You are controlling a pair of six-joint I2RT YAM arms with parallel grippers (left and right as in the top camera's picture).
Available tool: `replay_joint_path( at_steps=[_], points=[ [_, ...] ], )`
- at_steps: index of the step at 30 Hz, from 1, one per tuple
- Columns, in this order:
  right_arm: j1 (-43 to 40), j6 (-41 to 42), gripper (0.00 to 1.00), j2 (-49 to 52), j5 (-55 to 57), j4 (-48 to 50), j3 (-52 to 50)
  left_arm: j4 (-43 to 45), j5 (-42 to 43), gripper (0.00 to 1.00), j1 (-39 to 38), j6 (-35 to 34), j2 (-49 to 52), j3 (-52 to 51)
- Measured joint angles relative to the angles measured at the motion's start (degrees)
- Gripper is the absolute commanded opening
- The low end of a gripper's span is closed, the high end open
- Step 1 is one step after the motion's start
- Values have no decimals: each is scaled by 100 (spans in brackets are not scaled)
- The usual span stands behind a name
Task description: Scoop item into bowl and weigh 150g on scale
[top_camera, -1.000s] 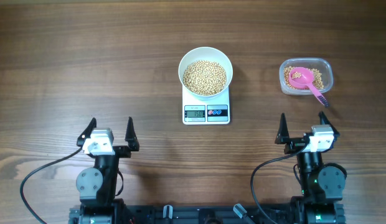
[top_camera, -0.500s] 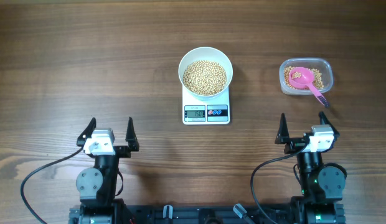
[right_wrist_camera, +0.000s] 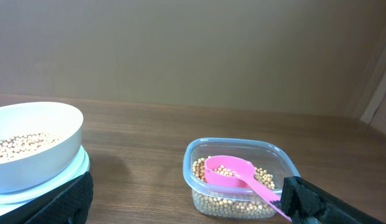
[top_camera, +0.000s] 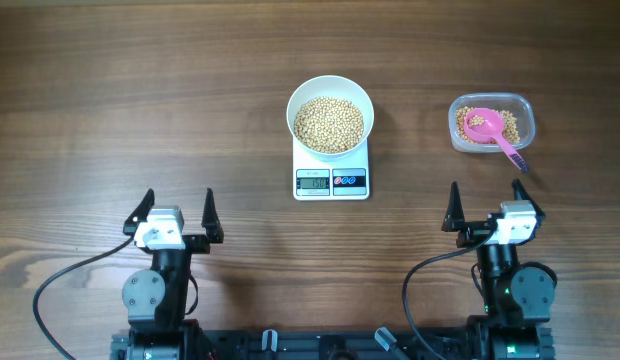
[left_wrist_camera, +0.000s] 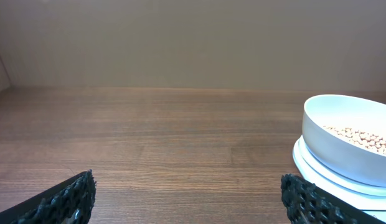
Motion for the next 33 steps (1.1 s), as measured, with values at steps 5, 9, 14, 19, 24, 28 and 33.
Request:
replay_joint_path(
  at_steps=[5,9,14,19,24,28,33],
  points=[
    [0,0,100,0,0,0,0,0,0,100,0,0,0,0],
    [0,2,99,0,0,0,0,2,0,100,0,0,0,0],
    [0,0,100,0,-2,0,0,0,0,100,0,0,0,0],
    [0,0,100,0,0,0,0,0,0,100,0,0,0,0],
    [0,0,100,0,0,0,0,0,0,100,0,-28,0,0],
    [0,0,100,0,0,0,0,2,0,100,0,-223,0,0],
    [0,0,100,0,0,-2,0,0,2,100,0,-289,0,0]
  ],
)
